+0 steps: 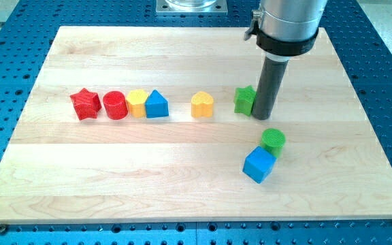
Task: Place the green circle parallel left to the green star
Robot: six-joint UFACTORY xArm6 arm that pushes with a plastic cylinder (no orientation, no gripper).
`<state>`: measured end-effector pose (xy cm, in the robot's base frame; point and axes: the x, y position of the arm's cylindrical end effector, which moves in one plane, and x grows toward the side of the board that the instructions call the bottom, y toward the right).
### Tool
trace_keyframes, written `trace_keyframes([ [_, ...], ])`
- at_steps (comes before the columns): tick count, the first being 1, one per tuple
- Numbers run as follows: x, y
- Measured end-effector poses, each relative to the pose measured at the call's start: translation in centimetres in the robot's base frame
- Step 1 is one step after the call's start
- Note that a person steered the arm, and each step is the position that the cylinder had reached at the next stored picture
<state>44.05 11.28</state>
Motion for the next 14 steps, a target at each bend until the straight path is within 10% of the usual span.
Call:
trace_keyframes([
  [3, 9.7, 1.8],
  [7, 3.3, -7.2],
  [13, 3.7, 1.3],
  [14, -3.3, 2.8],
])
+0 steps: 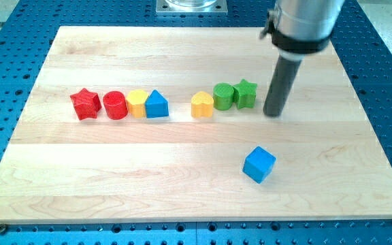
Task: Place the green circle parallel left to the green star
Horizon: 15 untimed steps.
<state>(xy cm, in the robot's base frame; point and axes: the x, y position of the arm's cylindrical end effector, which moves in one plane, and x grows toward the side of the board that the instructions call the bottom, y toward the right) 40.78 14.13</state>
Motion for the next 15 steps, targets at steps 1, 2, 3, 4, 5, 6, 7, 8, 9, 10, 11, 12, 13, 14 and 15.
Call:
trace_keyframes([
  [1, -5.5, 0.0],
  [2, -6.4, -1.4],
  [3, -6.1, -4.6],
  [4, -2.8, -5.5],
  [5, -1.0, -5.1],
  [6, -4.9, -3.6],
  [7, -6.7, -7.0],
  [8, -5.9, -11.1],
  [9, -3.3, -10.8],
  [10, -2.4, -10.7],
  [11, -1.8, -10.4],
  [12, -1.9, -10.0],
  [13, -1.7, -10.0],
  [14, -1.6, -10.0],
  [15, -1.3, -9.6],
])
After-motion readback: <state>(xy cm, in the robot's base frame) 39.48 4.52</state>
